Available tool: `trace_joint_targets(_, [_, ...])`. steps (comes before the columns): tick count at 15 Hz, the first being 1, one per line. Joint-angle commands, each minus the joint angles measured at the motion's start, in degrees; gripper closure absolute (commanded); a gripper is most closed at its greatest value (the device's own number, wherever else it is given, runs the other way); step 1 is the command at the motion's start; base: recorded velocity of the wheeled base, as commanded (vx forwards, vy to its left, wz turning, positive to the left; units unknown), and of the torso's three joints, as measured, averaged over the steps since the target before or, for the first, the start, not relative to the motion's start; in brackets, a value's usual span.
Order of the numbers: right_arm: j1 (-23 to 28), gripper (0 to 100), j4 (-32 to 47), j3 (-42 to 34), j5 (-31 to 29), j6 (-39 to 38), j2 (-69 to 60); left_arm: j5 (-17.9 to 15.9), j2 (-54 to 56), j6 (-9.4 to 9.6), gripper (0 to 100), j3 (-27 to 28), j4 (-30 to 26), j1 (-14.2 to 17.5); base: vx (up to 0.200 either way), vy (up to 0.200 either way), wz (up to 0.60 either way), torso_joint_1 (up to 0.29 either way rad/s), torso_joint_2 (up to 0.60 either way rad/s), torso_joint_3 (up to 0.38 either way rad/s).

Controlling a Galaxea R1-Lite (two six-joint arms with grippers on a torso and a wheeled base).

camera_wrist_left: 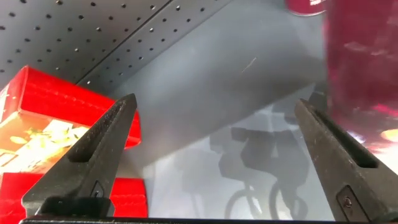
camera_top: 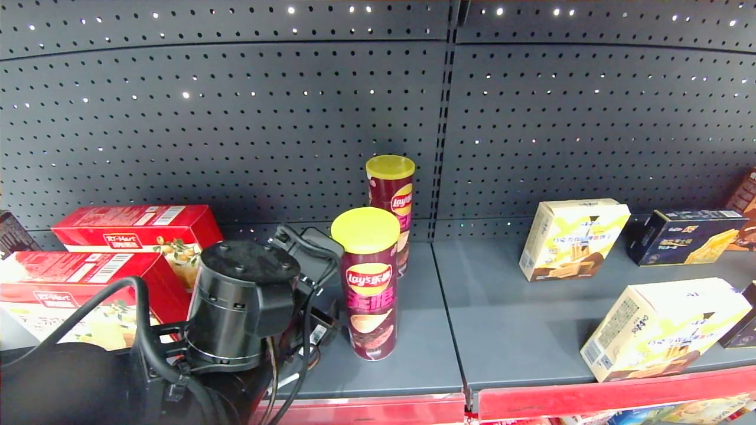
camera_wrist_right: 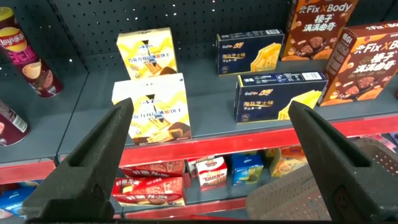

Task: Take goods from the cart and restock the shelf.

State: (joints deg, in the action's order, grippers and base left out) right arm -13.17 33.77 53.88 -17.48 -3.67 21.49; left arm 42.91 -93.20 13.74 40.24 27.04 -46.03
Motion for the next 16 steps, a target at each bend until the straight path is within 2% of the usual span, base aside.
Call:
trace_joint_targets(1, [0.0,0,0.0,0.1,0.0,0.0,0.0,0.0,-0.9,-0.03,0,0.4,0.0,-0.2,0.0,0.0,0.0,0.0,0.0,0.0])
trace_joint_targets(7, [0.0,0,0.2,-0.1,0.0,0.0,0.0,0.0,-2.1,-0.12,0,1.9,0.1,-1.0,0.0,0.0,0.0,0.0,0.0,0.0])
trace_joint_targets(11, [0.0,0,0.1,-1.6,-0.1,0.0,-0.9,0.1,-3.5,-0.29,0,4.1,0.1,-3.0,0.0,0.0,0.0,0.0,0.0,0.0])
trace_joint_targets(16, [0.0,0,-0.2,-2.1,0.0,0.0,-0.9,0.1,-3.0,-0.99,0,3.4,0.1,-2.1,0.0,0.0,0.0,0.0,0.0,0.0])
